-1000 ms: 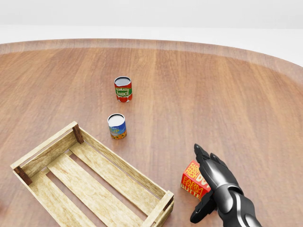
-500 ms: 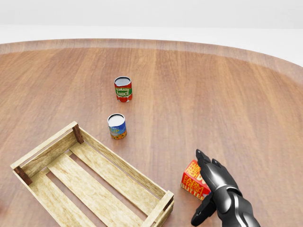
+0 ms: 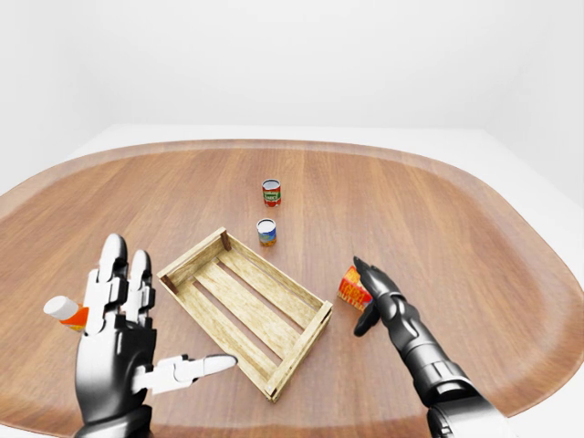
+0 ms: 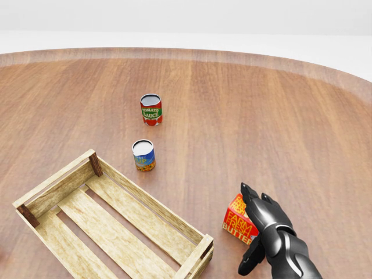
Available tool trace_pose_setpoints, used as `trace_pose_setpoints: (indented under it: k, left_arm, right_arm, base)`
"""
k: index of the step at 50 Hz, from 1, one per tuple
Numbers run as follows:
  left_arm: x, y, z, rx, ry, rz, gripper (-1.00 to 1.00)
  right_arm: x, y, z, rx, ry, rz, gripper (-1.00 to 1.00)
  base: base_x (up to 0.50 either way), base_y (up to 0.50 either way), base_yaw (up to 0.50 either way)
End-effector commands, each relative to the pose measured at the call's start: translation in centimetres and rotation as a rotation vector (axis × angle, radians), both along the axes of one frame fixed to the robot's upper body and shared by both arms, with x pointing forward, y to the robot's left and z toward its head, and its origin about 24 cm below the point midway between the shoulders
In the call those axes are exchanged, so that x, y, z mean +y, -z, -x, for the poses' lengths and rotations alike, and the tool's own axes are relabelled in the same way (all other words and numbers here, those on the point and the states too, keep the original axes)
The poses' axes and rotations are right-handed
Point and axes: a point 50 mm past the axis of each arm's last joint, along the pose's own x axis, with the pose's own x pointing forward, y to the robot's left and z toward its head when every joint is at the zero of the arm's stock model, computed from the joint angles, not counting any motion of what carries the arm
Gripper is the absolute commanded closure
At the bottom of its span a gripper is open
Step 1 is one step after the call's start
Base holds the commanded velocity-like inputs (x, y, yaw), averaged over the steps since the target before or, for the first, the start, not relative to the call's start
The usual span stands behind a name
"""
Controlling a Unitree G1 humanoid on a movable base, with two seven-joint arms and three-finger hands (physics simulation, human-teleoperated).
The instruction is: Pick up the butter and put it in the tray.
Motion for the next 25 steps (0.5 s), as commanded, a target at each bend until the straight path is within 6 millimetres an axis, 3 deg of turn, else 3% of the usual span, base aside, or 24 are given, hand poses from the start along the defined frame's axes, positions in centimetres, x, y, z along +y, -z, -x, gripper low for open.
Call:
trace_pose_setpoints:
  k: [1,25]
  left_arm:
    - [0.0,0.01,-0.02,0.0,0.0,0.0,-1.0]
    - [-0.03,0.03,-0.03,0.002,0.001,-0.002,-1.0]
  right_arm:
    - [0.14,3.21,2.48,0.159,0.014,-0.037,-1.0]
    - [-0.11,4.19,3.14,0.208,0.029,-0.026,-1.0]
  base:
    - [0.0,0.0,0.0]
    - [0.0,0.0,0.0]
